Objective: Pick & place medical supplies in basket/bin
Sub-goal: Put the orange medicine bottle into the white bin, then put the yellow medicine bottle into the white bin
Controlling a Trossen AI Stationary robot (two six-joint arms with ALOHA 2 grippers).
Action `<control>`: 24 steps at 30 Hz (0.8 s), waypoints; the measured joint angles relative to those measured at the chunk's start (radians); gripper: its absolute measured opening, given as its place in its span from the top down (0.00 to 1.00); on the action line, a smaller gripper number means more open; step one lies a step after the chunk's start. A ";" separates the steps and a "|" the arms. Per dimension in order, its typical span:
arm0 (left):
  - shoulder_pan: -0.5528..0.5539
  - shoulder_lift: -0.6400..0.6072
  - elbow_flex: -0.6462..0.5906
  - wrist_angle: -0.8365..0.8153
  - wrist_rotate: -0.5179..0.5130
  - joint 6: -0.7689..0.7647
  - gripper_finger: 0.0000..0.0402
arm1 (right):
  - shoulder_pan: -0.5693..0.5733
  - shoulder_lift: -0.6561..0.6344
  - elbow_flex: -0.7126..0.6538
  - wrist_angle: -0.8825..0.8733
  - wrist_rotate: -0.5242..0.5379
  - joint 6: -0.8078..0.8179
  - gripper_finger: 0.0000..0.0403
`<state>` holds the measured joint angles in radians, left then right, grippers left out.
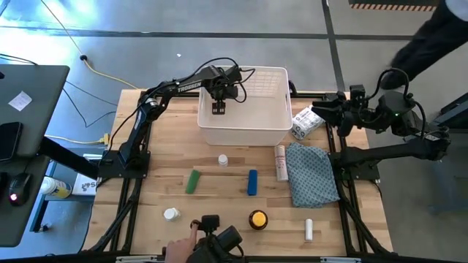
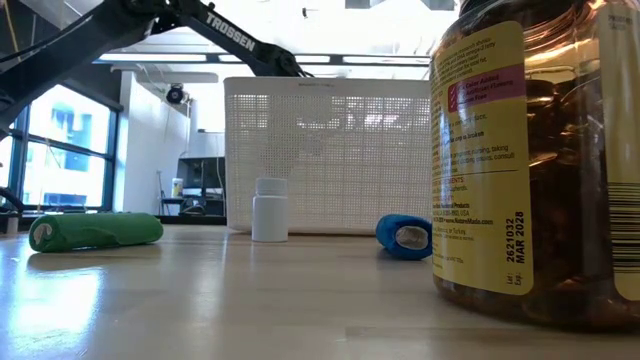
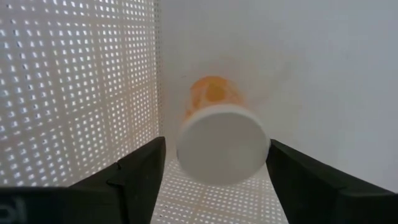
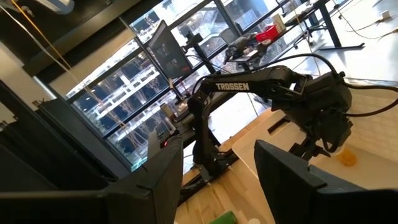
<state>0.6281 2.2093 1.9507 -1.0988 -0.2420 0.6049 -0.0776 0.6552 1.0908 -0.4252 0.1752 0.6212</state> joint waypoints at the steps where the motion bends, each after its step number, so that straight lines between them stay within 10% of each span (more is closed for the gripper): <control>1: 0.000 0.000 0.000 0.000 0.000 -0.007 0.21 | 0.000 0.000 0.000 0.000 -0.001 0.000 0.53; 24: -0.019 -0.006 0.139 -0.205 -0.059 -0.140 0.04 | 0.000 0.000 0.000 -0.021 -0.036 -0.053 0.53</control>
<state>0.6088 2.2028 2.0898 -1.3040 -0.3008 0.4651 -0.0776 0.6552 1.0908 -0.4457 0.1393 0.5682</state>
